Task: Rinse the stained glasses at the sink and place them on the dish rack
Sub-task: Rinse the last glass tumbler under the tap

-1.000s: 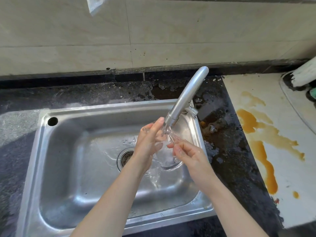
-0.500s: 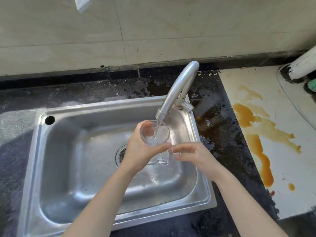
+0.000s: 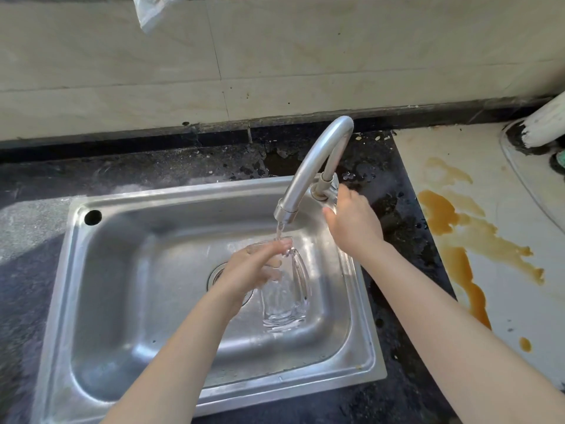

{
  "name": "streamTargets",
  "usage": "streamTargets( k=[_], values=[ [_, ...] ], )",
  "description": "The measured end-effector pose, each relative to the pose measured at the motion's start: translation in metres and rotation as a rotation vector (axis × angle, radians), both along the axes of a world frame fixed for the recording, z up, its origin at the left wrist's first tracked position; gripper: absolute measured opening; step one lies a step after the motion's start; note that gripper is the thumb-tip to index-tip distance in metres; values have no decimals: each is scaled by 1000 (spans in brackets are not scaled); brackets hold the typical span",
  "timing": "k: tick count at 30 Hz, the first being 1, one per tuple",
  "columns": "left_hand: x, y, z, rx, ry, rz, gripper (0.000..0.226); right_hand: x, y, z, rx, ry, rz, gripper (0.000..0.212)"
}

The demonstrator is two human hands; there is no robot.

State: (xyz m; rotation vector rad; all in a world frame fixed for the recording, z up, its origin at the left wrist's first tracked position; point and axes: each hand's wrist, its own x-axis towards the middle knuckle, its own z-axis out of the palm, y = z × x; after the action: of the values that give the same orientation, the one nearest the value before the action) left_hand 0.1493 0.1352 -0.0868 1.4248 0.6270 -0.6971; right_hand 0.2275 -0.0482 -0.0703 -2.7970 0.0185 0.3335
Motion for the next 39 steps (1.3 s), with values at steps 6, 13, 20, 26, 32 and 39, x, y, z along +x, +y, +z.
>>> streamTargets(
  k=[6, 13, 20, 26, 32, 39],
  values=[
    [4, -16, -14, -318, 278, 199, 73, 9, -3, -8, -100, -85, 50, 33],
    [15, -42, -2, -647, 291, 612, 47, 15, -5, -5, -102, -50, 58, 32],
    [22, -40, 3, -781, 334, 915, 63, 20, -7, -1, -85, 7, 50, 29],
    [24, -36, 3, -673, 492, 1033, 53, 37, -19, 5, 53, 137, -76, 23],
    [19, -36, 4, -682, 440, 1143, 49, -7, -7, 24, 157, -188, -23, 26],
    [7, -41, 5, -779, 429, 1110, 68, -69, 17, 50, 418, 349, 91, 83]
  ],
)
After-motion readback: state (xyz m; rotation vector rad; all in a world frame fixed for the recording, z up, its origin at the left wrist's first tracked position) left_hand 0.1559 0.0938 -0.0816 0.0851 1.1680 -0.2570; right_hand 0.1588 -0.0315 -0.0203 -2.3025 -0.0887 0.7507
